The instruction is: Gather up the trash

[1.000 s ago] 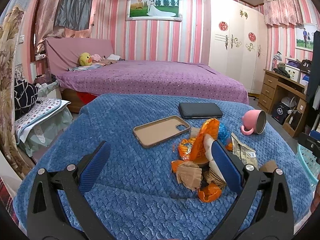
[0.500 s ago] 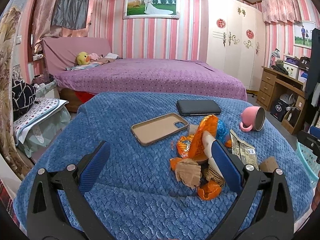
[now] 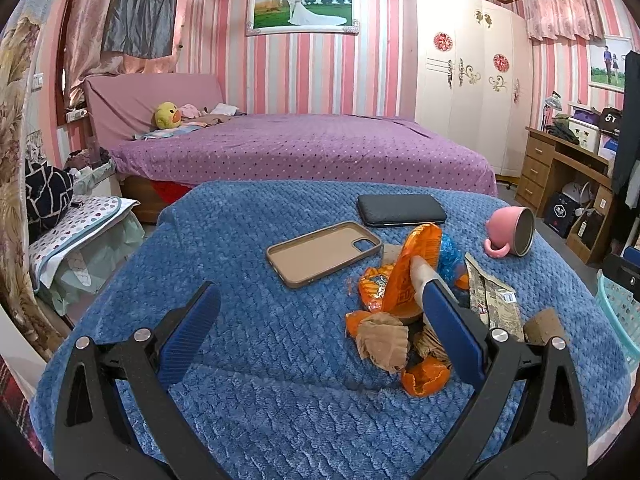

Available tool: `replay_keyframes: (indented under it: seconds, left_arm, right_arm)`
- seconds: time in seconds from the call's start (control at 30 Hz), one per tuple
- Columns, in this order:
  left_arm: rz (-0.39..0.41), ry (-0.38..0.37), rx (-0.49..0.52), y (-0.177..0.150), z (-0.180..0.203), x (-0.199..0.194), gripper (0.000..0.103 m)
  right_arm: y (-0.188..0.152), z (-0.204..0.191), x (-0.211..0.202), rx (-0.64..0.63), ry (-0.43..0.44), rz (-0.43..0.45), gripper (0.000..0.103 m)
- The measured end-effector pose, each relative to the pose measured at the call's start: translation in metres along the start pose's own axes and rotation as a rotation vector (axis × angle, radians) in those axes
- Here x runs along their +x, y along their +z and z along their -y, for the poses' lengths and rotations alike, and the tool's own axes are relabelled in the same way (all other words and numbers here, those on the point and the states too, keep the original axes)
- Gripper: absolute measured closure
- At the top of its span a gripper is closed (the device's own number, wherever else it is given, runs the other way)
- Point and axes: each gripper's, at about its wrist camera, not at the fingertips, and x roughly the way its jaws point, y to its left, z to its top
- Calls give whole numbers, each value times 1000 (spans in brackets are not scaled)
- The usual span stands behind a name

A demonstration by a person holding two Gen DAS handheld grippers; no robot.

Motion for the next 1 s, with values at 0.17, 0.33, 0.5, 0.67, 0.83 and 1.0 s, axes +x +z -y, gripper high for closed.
replay_keyframes:
  seconds: [0.17,0.33,0.5,0.67,0.83,1.0]
  left_arm:
    - [2,3,-2,0,0,-1,5]
    - [7,9,-2,2,0,-2,5]
    - [6,9,-1,1,-1,-2,5]
    - [6,14,-2,2,-2,-2,5]
    - [0,31,1,2,-2,-1,5]
    - [0,18,-4,2,-4,-1,5]
  right_arm:
    - [0,-1,0,-6,-8,3,4]
    - [-2,-5,3,-46,-51,9,4]
    - [-2,-5,4,-37,-43,3,4]
    - [-2,-2,3,-24,-52,6,4]
    - [-2,1,3,-11,-63,12,4]
    - [-2,9,5,31,-26,-4,4]
